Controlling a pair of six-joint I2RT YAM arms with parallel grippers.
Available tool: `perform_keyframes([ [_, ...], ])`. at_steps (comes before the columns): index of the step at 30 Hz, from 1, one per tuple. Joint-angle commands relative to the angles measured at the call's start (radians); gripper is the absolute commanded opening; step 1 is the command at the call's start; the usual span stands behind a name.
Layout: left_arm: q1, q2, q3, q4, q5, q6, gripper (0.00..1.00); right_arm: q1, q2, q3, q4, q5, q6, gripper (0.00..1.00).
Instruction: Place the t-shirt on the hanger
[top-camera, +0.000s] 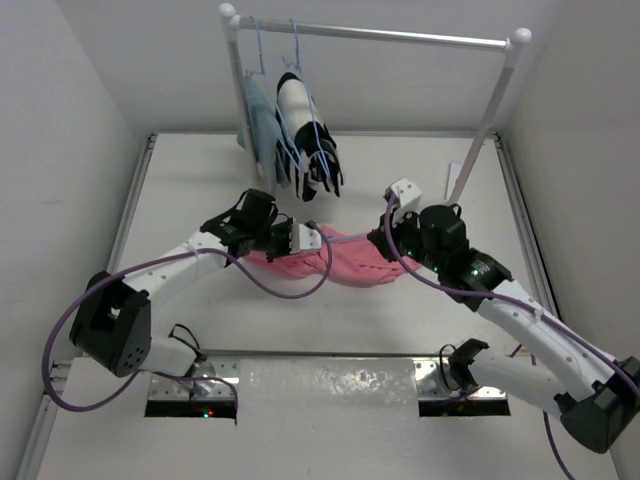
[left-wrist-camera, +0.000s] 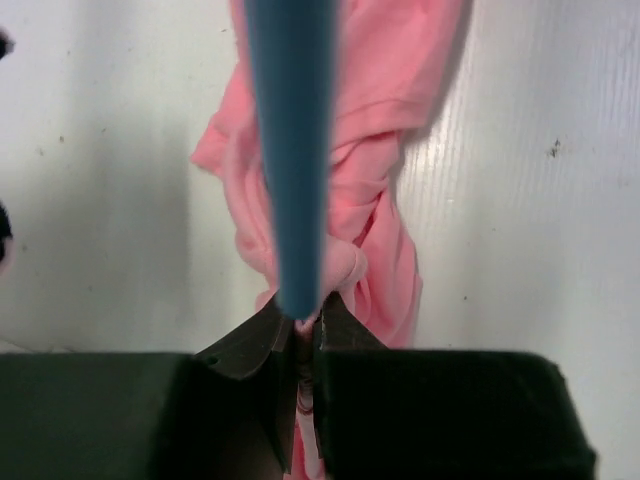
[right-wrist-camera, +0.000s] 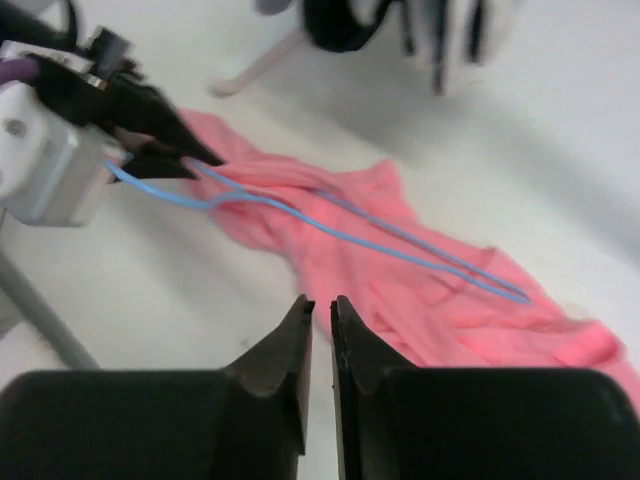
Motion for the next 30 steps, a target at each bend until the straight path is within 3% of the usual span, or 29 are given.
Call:
perform_keyframes([
  [1, 0.011, -0.014, 0.025, 0.038, 0.001, -0.169, 0.0, -0.005, 0.002, 0.122, -0.071, 0.266, 0.069, 0.07],
  [3, 0.011, -0.009, 0.034, 0.034, 0.01, -0.222, 0.0, -0.003, 0.022, 0.167, -0.087, 0.27, 0.064, 0.1],
  [5, 0.01, 0.003, 0.043, 0.045, 0.022, -0.29, 0.0, -0.001, 0.057, 0.15, -0.085, 0.21, 0.075, 0.28],
  [6, 0.01, 0.028, 0.055, 0.066, 0.03, -0.383, 0.0, 0.0, 0.074, 0.101, -0.073, 0.192, 0.119, 0.31],
  [7, 0.01, 0.043, 0.065, 0.069, 0.035, -0.428, 0.0, 0.008, 0.09, 0.069, -0.006, 0.169, 0.135, 0.36],
  [8, 0.007, 0.061, 0.088, 0.069, 0.033, -0.457, 0.0, 0.031, 0.122, 0.028, 0.048, 0.137, 0.139, 0.46],
  [10, 0.008, 0.098, 0.103, 0.072, 0.022, -0.5, 0.0, 0.054, 0.137, -0.135, 0.218, 0.101, 0.123, 0.49],
  [11, 0.008, 0.103, 0.105, 0.075, 0.009, -0.496, 0.0, 0.08, 0.145, -0.195, 0.422, 0.092, 0.112, 0.52],
  [13, 0.008, 0.098, 0.099, 0.106, -0.008, -0.496, 0.0, 0.103, 0.211, -0.281, 0.6, 0.124, 0.113, 0.52],
  [16, 0.01, 0.1, 0.117, 0.111, 0.004, -0.507, 0.0, 0.149, 0.352, -0.192, 0.568, 0.139, 0.086, 0.48],
  [17, 0.01, 0.103, 0.117, 0.109, 0.009, -0.505, 0.0, 0.161, 0.401, -0.178, 0.584, 0.149, 0.086, 0.42],
  [20, 0.01, 0.108, 0.109, 0.111, 0.012, -0.496, 0.0, 0.169, 0.484, -0.229, 0.686, 0.201, 0.147, 0.33],
  [24, 0.013, 0.103, 0.091, 0.108, -0.004, -0.464, 0.0, 0.186, 0.565, -0.24, 0.732, 0.199, 0.146, 0.4],
  [26, 0.013, 0.103, 0.089, 0.104, -0.004, -0.461, 0.0, 0.195, 0.59, -0.223, 0.713, 0.224, 0.136, 0.52],
  [30, 0.016, 0.108, 0.089, 0.103, 0.007, -0.465, 0.0, 0.206, 0.654, -0.157, 0.647, 0.257, 0.1, 0.54],
])
